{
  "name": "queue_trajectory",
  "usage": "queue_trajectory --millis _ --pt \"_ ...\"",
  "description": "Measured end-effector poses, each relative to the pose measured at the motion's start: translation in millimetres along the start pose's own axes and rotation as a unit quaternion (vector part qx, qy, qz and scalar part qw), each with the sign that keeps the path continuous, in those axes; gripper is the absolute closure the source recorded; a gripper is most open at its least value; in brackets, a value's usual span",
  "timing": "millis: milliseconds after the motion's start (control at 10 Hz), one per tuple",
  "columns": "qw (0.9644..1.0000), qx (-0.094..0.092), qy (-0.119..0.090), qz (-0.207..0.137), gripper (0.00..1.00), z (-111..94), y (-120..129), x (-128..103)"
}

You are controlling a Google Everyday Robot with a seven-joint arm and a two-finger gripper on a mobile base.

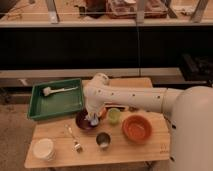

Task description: Wipe purple bowl with towel

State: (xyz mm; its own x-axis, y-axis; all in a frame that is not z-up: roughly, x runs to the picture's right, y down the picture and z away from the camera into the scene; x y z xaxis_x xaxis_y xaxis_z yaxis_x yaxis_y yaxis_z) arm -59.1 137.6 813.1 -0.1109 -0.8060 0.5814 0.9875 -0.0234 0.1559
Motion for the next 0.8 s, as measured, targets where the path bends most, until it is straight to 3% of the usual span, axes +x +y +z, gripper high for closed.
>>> queue_trajectory --millis 200,400,600,800 --pt "0.9998 -0.012 0.011 0.010 1.00 -1 5 9" --pt "0.9994 -0.008 0.028 0.021 1.00 3 -1 31" --pt "0.9992 0.006 0.034 0.019 1.00 8 -15 41" --pt "0.9988 0.036 0.033 0.005 1.00 12 -35 47"
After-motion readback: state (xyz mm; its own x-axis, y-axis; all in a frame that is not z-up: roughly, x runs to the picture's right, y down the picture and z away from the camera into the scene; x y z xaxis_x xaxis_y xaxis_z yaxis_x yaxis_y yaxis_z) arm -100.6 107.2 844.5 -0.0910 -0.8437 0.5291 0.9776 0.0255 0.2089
